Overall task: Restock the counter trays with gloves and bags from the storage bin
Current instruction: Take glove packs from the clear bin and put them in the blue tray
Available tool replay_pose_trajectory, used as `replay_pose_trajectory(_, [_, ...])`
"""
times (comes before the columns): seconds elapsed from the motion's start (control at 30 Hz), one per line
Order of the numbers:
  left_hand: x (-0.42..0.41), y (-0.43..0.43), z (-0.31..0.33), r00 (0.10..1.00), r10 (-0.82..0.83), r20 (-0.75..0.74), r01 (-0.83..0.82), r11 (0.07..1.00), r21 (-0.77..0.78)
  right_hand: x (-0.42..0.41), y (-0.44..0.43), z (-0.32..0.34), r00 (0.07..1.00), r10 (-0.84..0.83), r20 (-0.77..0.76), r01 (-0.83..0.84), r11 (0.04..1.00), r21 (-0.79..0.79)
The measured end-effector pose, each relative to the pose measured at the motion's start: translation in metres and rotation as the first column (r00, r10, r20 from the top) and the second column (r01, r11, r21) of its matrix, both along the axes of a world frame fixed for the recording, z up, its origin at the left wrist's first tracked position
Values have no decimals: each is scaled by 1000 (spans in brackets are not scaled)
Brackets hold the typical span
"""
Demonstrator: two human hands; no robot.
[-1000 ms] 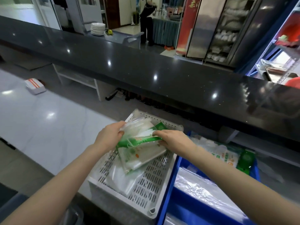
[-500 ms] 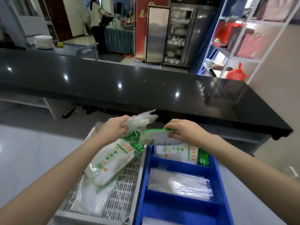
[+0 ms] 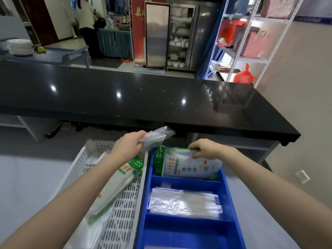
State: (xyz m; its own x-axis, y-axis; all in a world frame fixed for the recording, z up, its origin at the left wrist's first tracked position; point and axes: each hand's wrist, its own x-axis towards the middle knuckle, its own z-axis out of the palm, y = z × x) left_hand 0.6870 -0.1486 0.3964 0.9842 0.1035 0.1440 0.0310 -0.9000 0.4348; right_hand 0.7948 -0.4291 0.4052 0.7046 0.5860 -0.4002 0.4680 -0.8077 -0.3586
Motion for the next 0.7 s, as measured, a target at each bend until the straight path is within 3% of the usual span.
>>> replay_pose_trajectory(0.1, [-1, 5, -3, 999, 36, 0, -36, 999, 7, 5, 14, -9, 1000, 9, 20, -9, 999, -42])
replay_pose_trajectory(0.2, [-4, 11, -6, 998, 64, 12, -64, 998, 14, 1, 23, -21, 951, -57, 303, 66, 998, -19])
replay_pose_trajectory(0.27, [-8, 15, -8, 997, 75, 13, -76, 997, 23, -5, 26, -36, 917, -5, 398, 31, 998, -57])
replay_pose_trajectory(0.4, [-17, 21, -16, 994, 110, -7, -110, 993, 35, -11, 27, -57, 948, 39, 317, -9, 995, -97])
replay_pose_trajectory(0.53, [-34, 38, -21, 985, 169, -24, -168, 986, 14, -8, 40, -50, 916, 51, 397, -19, 996, -85])
replay_pose_trajectory(0.7, [-66, 71, -27, 961, 276, -5, -276, 961, 23, -35, 97, -37, 842, 167, 513, -263, 957, 120])
